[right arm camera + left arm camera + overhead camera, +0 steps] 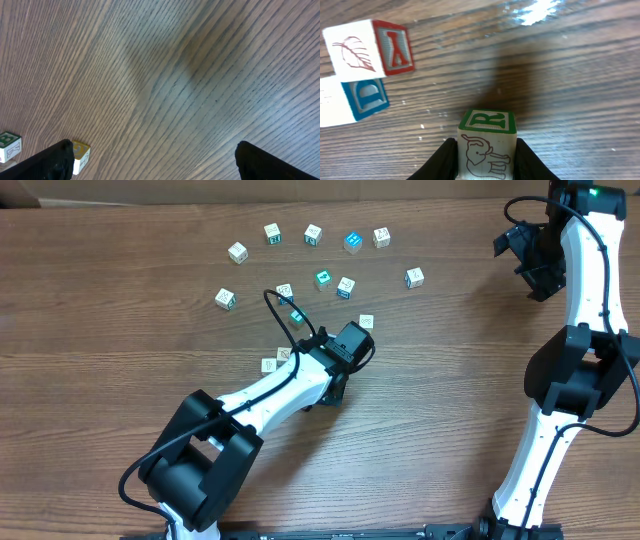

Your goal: Form a circle

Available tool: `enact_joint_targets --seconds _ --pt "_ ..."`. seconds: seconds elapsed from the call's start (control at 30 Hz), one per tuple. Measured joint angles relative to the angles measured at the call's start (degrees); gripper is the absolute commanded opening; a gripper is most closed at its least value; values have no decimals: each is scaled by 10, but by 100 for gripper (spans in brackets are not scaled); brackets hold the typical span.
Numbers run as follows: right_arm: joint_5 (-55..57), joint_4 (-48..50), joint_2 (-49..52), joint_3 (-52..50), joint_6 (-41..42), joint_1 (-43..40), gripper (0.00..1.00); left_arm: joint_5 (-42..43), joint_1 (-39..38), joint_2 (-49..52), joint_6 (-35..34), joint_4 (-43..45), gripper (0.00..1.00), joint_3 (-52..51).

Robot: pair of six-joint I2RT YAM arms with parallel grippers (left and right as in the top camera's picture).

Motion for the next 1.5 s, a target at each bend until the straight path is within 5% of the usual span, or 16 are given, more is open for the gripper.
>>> enact_joint_targets --seconds 1.5 --pt "0 0 0 0 0 0 100 -4 13 0 0 0 25 0"
